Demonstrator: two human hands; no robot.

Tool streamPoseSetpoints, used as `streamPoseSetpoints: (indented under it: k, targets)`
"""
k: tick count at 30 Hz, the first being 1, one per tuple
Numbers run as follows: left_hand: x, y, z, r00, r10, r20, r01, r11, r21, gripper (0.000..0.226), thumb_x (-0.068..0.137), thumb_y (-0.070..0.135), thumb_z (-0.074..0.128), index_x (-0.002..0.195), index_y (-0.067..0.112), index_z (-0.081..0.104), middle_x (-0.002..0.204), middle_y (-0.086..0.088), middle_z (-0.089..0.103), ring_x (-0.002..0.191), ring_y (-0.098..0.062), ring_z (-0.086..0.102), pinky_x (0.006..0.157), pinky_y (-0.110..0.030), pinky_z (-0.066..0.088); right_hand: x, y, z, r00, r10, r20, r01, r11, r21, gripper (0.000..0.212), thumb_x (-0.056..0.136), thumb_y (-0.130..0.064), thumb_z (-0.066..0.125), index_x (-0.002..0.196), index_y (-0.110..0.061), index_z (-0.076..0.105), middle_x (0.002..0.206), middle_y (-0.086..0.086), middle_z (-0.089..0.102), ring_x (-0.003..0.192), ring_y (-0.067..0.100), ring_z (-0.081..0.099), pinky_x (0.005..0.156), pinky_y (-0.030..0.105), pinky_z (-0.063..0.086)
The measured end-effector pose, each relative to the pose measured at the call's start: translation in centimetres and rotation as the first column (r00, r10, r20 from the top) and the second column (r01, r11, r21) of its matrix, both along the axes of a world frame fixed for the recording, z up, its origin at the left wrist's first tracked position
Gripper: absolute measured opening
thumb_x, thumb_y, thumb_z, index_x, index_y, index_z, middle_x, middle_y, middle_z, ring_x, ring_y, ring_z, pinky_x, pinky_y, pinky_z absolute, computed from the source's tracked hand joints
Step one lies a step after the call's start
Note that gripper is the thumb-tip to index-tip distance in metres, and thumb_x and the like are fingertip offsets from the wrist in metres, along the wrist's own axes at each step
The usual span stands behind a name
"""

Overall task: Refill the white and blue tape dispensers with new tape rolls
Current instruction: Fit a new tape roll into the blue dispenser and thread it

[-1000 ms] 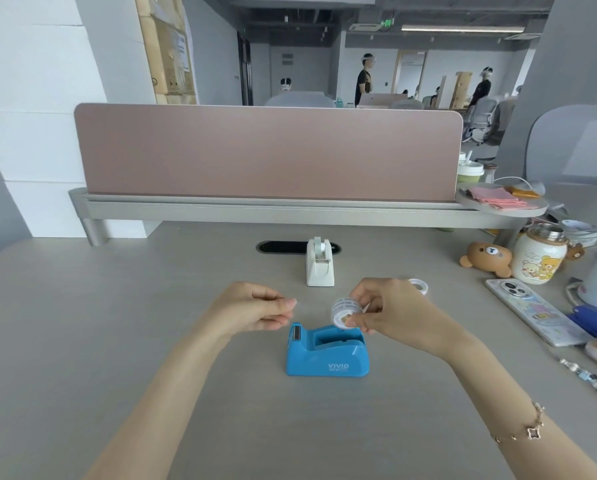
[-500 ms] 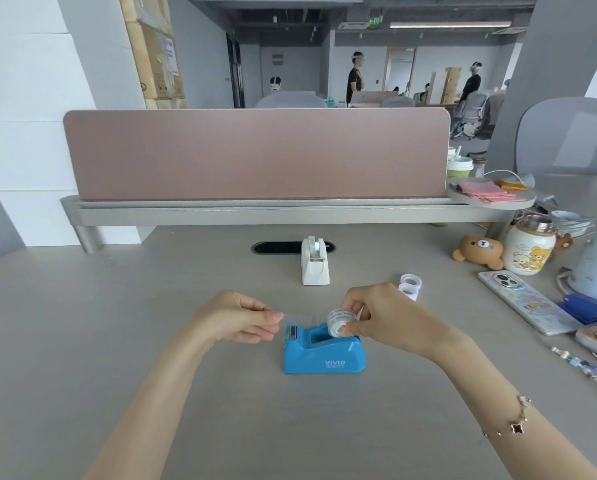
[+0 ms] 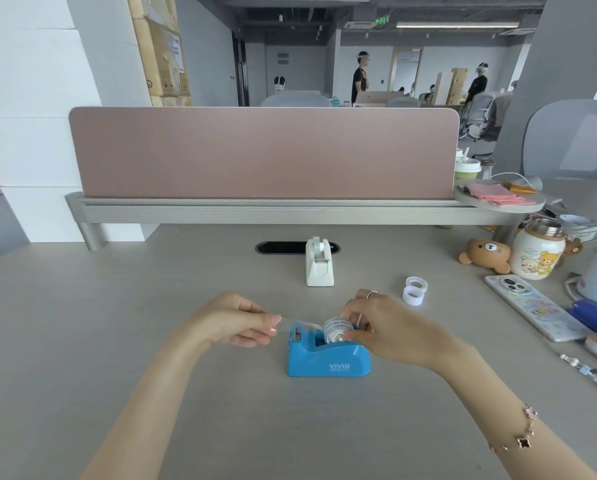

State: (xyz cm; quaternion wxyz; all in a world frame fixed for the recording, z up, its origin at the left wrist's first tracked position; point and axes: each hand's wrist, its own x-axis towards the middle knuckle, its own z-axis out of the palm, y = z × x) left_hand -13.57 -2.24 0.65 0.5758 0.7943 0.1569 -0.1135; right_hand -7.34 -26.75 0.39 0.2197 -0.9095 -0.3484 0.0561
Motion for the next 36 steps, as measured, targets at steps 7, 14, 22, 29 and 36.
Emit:
streamPoseSetpoints:
  k: [7,14,22,29,36]
  targets:
    - [0.1,-0.1,-0.2,0.999,-0.053,-0.014,0.053,0.999,0.005,0.016,0.081,0.027,0.073,0.086,0.013,0.069,0.077,0.003,0.077,0.069,-0.006,0.073,0.064,-0.017,0.057,-0.2,-0.2,0.2,0.994,0.019,0.104,-0.008,0.994,-0.107,0.012,0.090,-0.018,0.053,0.096,-0.010,0.060,0.097,0.000,0.050,0.082,0.021,0.058,0.075,0.034,0.050]
    - [0.4,0.0,-1.0,0.996,-0.070,-0.047,0.072,0.997,0.024,0.016,0.082,0.027,0.072,0.088,0.012,0.070,0.082,0.001,0.076,0.069,-0.007,0.072,0.068,-0.019,0.058,-0.2,-0.2,0.1,0.995,0.050,0.083,-0.034,0.983,-0.183,0.018,0.091,-0.017,0.046,0.092,-0.012,0.063,0.093,0.000,0.048,0.077,0.024,0.057,0.074,0.039,0.050]
    - [0.6,0.1,-1.2,0.996,-0.068,-0.055,0.069,0.998,0.008,0.015,0.083,0.025,0.071,0.089,0.012,0.068,0.080,0.001,0.076,0.069,-0.007,0.072,0.071,-0.020,0.058,-0.5,-0.3,0.5,0.993,0.091,0.073,-0.073,0.973,-0.220,0.020,0.092,-0.011,0.041,0.085,-0.009,0.060,0.089,0.002,0.048,0.075,0.024,0.053,0.070,0.035,0.044]
    - [0.4,0.2,-1.1,0.993,-0.083,-0.084,0.085,0.996,0.011,0.016,0.085,0.024,0.069,0.092,0.010,0.067,0.082,0.000,0.075,0.067,-0.005,0.072,0.069,-0.018,0.058,-0.6,-0.2,0.4,0.995,0.068,0.075,-0.050,0.973,-0.223,0.021,0.095,-0.012,0.040,0.094,-0.011,0.061,0.087,-0.001,0.046,0.078,0.023,0.054,0.073,0.035,0.045]
    - [0.3,0.3,-0.9,0.991,-0.062,-0.117,0.060,0.998,-0.023,0.012,0.085,0.022,0.069,0.087,0.010,0.066,0.072,0.003,0.074,0.064,-0.006,0.069,0.067,-0.018,0.058,-0.6,-0.2,0.5,0.995,0.059,0.077,-0.039,0.971,-0.234,0.022,0.095,-0.012,0.040,0.100,-0.010,0.062,0.090,0.001,0.048,0.082,0.024,0.054,0.073,0.034,0.044]
